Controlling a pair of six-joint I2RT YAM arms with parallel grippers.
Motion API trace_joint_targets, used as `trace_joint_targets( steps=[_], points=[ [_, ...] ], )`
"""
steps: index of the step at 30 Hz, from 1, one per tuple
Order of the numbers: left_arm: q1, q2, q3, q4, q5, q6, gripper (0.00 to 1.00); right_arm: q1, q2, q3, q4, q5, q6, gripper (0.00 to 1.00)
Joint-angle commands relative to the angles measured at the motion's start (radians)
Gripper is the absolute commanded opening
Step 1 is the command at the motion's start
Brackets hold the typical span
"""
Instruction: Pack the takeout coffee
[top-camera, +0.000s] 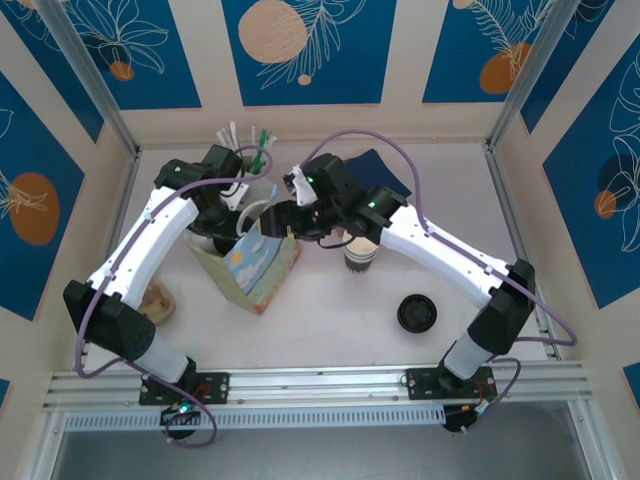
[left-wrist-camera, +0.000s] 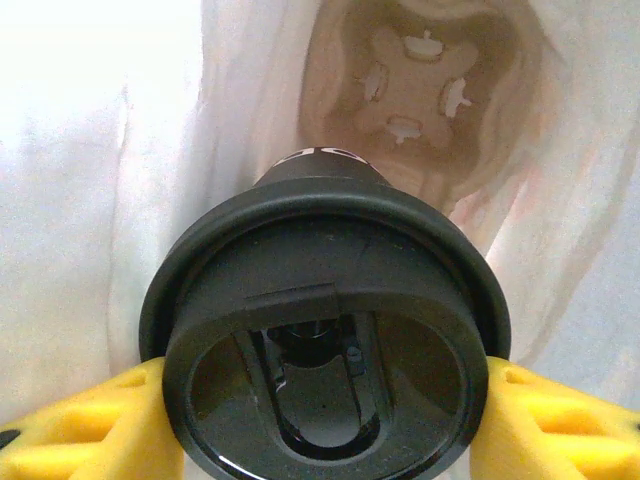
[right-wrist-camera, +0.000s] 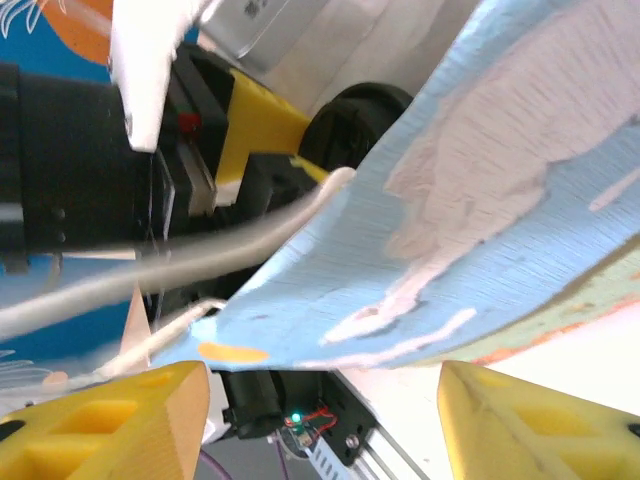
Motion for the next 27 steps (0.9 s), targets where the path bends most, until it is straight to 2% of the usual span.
trace_joint_targets(
  steps=[1,9,12,19,27],
  points=[
    [0.012,0.007,-0.005,-0.005,0.018,0.018,0.55,0.004,-0.053,-0.066,-0.022,-0.049,-0.038,0.65],
    [0.012,0.011,-0.023,0.000,0.038,0.020,0.55,-0.020,-0.135,-0.184,-0.046,-0.064,-0.060,0.67],
    [0.012,0.008,-0.032,-0.002,0.035,0.019,0.55,-0.040,-0.152,-0.220,-0.041,-0.050,-0.060,0.64],
    [0.011,-0.007,-0.039,-0.005,0.042,0.006,0.55,-0.110,-0.088,-0.212,0.008,-0.051,-0.074,0.46],
    [0.010,-0.018,-0.048,-0.009,0.043,0.001,0.55,-0.143,0.089,-0.049,0.029,-0.072,-0.101,0.36]
  ],
)
